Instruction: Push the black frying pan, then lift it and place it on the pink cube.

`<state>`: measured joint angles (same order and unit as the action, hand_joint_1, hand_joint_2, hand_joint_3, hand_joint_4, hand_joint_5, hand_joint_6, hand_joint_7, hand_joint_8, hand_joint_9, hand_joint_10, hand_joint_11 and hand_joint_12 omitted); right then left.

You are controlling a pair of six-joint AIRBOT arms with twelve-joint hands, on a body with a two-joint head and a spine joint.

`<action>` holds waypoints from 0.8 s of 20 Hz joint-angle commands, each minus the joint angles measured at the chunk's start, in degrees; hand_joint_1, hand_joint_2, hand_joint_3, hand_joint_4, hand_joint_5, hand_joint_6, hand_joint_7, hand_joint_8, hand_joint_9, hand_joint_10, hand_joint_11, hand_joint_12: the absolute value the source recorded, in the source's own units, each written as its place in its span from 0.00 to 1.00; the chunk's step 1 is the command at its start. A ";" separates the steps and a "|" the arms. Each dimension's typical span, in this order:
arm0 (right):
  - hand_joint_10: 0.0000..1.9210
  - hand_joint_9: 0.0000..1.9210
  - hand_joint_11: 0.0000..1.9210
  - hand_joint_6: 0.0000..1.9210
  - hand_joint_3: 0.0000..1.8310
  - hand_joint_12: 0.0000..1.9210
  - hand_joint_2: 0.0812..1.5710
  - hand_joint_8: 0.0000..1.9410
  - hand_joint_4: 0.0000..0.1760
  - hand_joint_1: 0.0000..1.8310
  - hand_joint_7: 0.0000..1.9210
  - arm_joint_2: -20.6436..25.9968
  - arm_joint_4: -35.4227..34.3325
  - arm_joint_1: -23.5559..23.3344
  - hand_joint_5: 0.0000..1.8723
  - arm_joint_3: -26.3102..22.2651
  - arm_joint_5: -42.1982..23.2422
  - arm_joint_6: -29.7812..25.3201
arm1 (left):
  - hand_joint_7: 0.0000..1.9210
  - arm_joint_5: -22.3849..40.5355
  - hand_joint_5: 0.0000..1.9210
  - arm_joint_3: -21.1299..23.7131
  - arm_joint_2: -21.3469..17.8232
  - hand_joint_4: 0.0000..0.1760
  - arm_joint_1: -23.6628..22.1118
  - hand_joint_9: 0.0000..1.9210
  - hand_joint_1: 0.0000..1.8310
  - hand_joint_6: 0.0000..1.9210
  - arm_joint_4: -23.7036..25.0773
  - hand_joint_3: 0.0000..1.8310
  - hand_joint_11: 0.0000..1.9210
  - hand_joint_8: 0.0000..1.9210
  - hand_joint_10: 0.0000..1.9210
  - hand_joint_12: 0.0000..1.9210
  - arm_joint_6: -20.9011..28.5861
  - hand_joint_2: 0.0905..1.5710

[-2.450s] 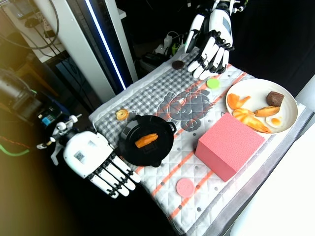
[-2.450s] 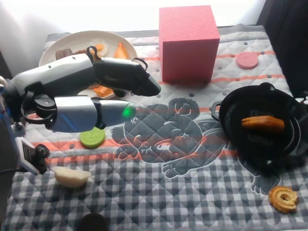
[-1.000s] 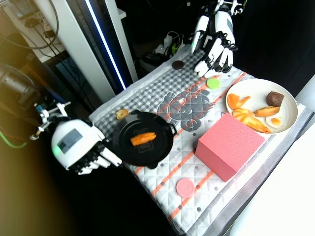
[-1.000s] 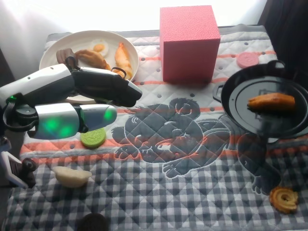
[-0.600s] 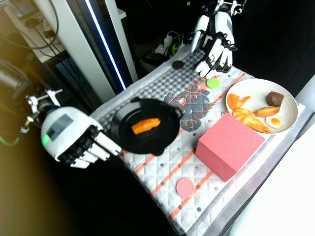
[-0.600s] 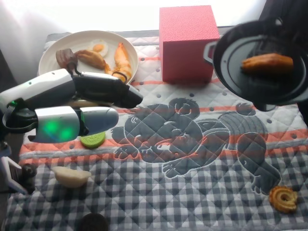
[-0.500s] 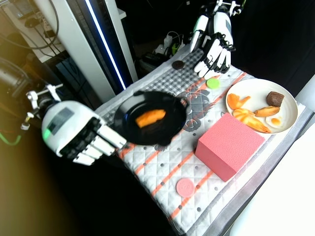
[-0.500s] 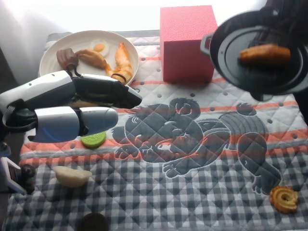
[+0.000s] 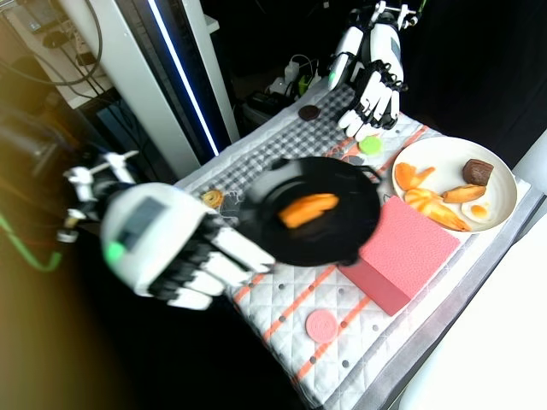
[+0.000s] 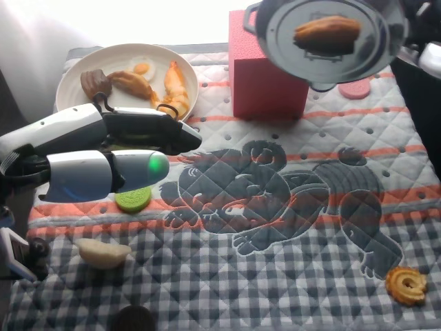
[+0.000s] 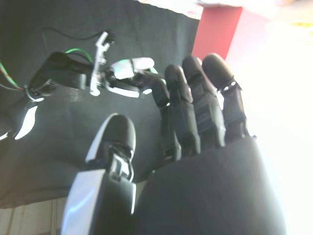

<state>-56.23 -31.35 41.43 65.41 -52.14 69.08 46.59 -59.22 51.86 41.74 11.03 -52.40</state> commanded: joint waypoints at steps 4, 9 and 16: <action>1.00 0.82 0.84 1.00 0.00 1.00 0.80 1.00 0.00 0.77 0.75 -3.58 1.24 -4.67 0.66 5.05 -0.84 0.34 | 0.29 7.28 0.25 -0.09 -0.10 0.00 -0.22 0.23 0.24 0.19 -1.31 0.00 0.00 0.00 0.13 0.71 0.46 0.88; 1.00 0.82 0.84 1.00 0.00 1.00 0.79 1.00 0.00 0.80 0.76 -8.65 1.54 -9.47 0.68 10.77 4.29 0.72 | 0.30 7.76 0.29 -0.82 0.76 0.00 -0.17 0.27 0.23 0.10 -1.31 0.00 0.00 0.00 0.07 0.72 0.93 0.88; 1.00 0.83 0.85 1.00 0.00 1.00 0.79 1.00 0.00 0.82 0.76 -12.81 1.26 -11.02 0.68 16.21 9.95 0.72 | 0.32 8.50 0.32 -1.60 1.66 0.00 -0.10 0.29 0.31 0.07 -1.28 0.00 0.00 0.00 0.06 0.72 1.57 0.87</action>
<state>-69.19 -31.33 31.64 81.73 -36.51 70.02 47.77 -60.69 53.47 41.85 11.05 -51.40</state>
